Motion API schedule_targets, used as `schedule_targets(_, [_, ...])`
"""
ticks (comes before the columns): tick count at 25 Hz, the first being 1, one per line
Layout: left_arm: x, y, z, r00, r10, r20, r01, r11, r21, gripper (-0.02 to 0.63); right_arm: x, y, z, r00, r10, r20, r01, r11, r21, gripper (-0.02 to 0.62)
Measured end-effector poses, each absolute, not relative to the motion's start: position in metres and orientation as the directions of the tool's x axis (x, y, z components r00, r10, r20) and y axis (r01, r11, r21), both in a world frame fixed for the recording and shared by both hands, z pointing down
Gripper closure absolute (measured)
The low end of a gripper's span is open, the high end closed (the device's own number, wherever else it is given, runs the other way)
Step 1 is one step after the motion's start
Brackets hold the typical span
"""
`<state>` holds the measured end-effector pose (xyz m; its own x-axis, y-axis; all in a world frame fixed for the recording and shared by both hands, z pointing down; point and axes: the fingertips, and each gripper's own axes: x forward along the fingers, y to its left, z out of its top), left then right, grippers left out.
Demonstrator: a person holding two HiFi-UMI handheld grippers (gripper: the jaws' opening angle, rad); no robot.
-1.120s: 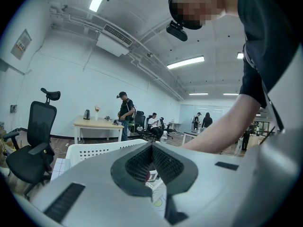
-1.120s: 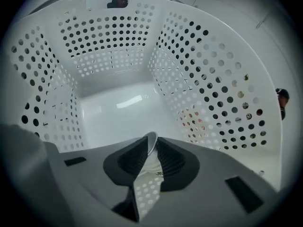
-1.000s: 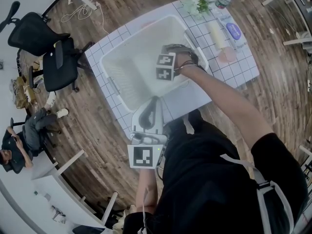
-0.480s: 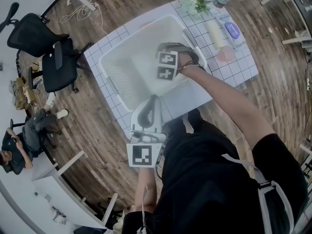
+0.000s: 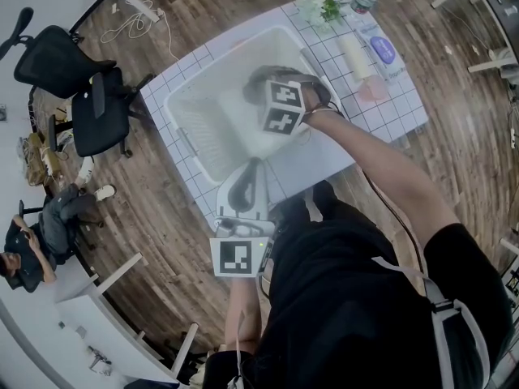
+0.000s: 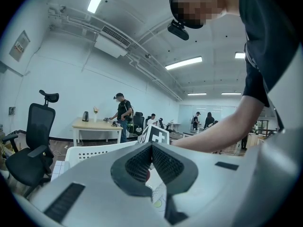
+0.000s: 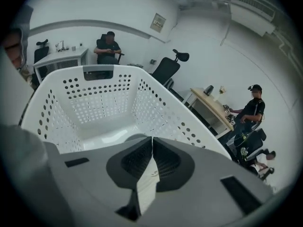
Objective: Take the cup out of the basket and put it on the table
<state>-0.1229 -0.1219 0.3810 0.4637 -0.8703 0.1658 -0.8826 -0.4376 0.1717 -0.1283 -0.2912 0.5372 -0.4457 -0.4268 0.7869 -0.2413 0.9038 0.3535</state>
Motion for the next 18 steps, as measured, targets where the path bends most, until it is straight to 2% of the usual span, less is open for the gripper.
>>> schedule_targets(18, [-0.115, -0.115, 0.372, 0.459, -0.876, 0.15, -0.886, -0.437, 0.155, 0.597, -0.117, -0.256, 0.425, -0.67, -0.474, 0.572, -0.396, 0.879, 0.265, 0.571])
